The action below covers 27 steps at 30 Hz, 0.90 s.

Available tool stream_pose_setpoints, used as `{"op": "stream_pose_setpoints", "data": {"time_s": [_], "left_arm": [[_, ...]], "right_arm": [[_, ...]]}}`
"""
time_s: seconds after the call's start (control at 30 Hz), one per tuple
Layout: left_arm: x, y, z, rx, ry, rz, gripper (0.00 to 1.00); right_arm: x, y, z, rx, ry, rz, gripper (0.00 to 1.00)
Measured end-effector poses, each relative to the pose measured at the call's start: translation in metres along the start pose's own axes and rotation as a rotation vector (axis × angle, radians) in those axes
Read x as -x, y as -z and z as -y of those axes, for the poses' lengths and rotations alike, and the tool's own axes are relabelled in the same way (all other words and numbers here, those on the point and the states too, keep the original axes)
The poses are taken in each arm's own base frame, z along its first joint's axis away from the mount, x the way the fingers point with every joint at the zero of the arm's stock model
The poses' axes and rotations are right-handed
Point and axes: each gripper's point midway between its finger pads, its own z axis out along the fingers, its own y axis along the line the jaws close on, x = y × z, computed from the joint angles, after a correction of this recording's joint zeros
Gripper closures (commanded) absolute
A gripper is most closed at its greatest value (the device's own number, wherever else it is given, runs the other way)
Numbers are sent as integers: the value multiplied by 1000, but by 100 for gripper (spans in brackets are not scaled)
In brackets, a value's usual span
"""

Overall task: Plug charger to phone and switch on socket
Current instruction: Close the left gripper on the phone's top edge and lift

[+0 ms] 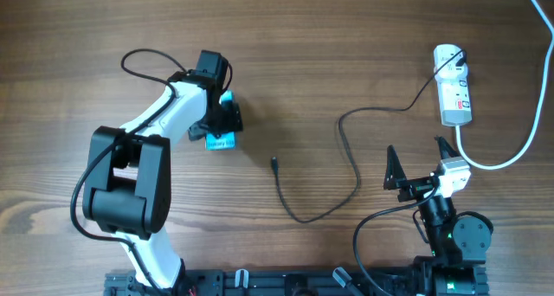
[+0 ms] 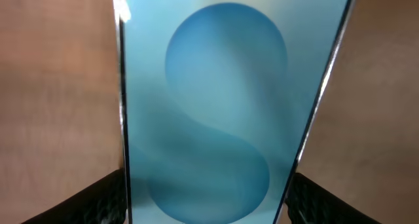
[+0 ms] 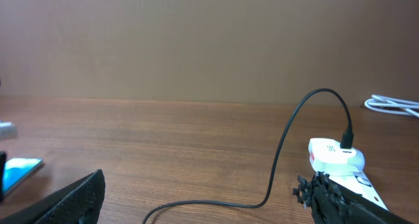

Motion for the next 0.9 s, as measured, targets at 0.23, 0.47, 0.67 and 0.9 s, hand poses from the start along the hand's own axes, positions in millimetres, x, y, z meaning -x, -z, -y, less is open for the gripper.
{"op": "stream_pose_setpoints", "data": {"time_s": [0.23, 0.47, 0.67, 0.9], "left_arm": [[-41, 2, -7, 11, 5, -170, 20], [-67, 5, -4, -23, 18, -282, 0], [-69, 4, 0, -43, 35, -292, 0], [-16, 3, 10, -72, 25, -57, 0]], "right_arm": [[0, 0, 0, 0, 0, 0, 0], [0, 0, 0, 0, 0, 0, 0], [0, 0, 0, 0, 0, 0, 0], [0, 0, 0, 0, 0, 0, 0]]}}
